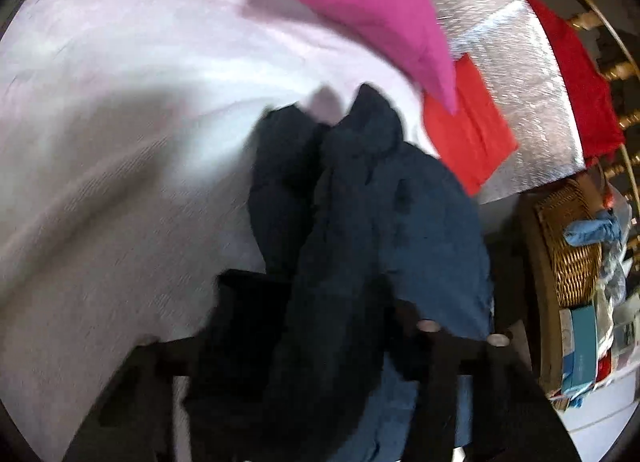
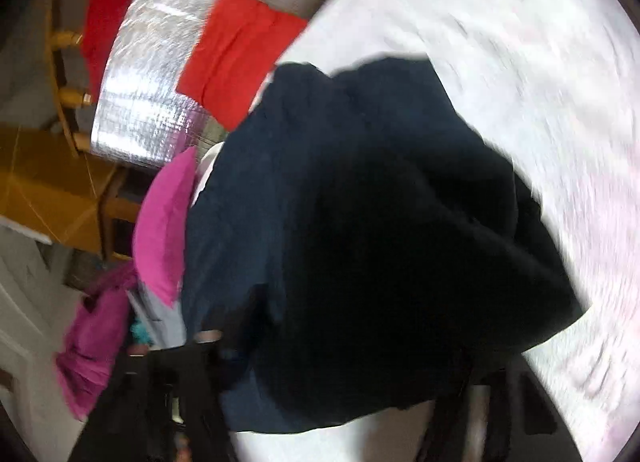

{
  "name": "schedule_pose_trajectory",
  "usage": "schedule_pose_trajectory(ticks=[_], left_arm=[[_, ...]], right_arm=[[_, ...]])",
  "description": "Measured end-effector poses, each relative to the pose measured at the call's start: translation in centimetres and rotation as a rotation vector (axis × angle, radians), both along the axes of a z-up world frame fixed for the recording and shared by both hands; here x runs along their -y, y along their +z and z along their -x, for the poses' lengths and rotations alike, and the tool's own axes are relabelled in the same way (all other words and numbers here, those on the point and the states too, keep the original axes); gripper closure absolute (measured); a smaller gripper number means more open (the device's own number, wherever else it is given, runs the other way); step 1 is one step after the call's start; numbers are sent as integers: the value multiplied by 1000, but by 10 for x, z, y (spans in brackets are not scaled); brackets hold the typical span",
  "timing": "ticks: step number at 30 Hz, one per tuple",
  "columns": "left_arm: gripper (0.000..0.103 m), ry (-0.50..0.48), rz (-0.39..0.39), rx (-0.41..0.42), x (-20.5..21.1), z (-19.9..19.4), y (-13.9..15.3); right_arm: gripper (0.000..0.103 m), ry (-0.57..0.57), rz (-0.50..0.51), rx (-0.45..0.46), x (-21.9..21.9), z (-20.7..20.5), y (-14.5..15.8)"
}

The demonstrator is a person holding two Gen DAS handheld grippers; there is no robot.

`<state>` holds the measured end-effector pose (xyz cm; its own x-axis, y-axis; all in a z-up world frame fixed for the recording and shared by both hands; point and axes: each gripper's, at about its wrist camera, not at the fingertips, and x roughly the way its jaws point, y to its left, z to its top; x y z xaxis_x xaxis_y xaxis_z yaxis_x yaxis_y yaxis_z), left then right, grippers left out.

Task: Fold large clothes

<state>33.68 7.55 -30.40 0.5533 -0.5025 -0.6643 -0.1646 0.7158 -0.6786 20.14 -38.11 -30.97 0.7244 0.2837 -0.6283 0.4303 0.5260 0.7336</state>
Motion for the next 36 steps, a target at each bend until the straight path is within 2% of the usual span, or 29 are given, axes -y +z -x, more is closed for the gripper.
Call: schedule_pose_trajectory(ticks=[1, 3, 4, 6, 7, 8, 9, 11, 12, 15, 18, 22, 24, 27, 28, 29, 30, 31, 32, 33, 34, 36], left_arm=[[61, -2, -8, 27, 2, 0, 4], [61, -11, -45, 51, 7, -2, 7], [61, -18, -77, 40, 10, -4, 3], [56, -30, -128, 17, 15, -7, -4], [49, -28, -143, 9, 15, -8, -4], [47, -23, -147, -6, 13, -6, -3], [46, -21, -139, -14, 11, -4, -1], [38, -19, -129, -32, 5, 4, 4], [36, -15, -127, -45, 0, 12, 6], [33, -13, -108, -54, -14, 32, 10], [31, 1, -89, -43, -16, 36, 11], [30, 31, -33, -57, -23, 27, 7], [30, 27, -33, -56, -20, 22, 4], [31, 11, -4, -59, -16, 13, -4], [36, 11, 2, -58, -15, 9, -6], [42, 8, 4, -58, -14, 6, -8], [46, 1, 3, -54, -11, 3, -8], [54, -4, -6, -43, -9, 3, -6], [61, -19, -35, -19, -5, 2, 1], [63, -27, -59, -2, -4, 4, 6], [64, -33, -88, 19, -3, 6, 14], [65, -29, -134, 49, 0, 6, 20]], right_arm=[[67, 1, 75, 39, -5, -2, 12], [68, 8, 174, 84, -13, -6, 26], [68, 11, 194, 78, -14, -10, 25], [68, 30, 174, 5, -13, -17, 8], [68, 44, 176, -9, -14, -16, 3], [66, 57, 185, -6, -14, -14, 5], [64, 65, 164, -8, -13, -12, 6], [50, 64, 85, -23, -6, 0, 7], [46, 67, 85, -38, -1, 8, 10], [42, 59, 126, -38, 14, 34, 25], [31, -50, 136, -11, 41, 54, 37], [31, -114, 95, 12, 65, 42, 30], [30, -97, 90, -17, 64, 26, 23], [29, -86, 133, -59, 59, 1, 14], [29, -81, 137, -73, 60, -4, 10], [30, -73, 127, -77, 58, -10, 6], [37, -65, 131, -86, 55, -15, 6], [51, -53, 154, -91, 51, -19, 8], [56, -35, 180, -88, 46, -24, 11], [63, -21, 204, -81, 42, -26, 17], [67, -22, 226, -73, 40, -26, 23], [67, -17, 241, -40, 36, -21, 31]])
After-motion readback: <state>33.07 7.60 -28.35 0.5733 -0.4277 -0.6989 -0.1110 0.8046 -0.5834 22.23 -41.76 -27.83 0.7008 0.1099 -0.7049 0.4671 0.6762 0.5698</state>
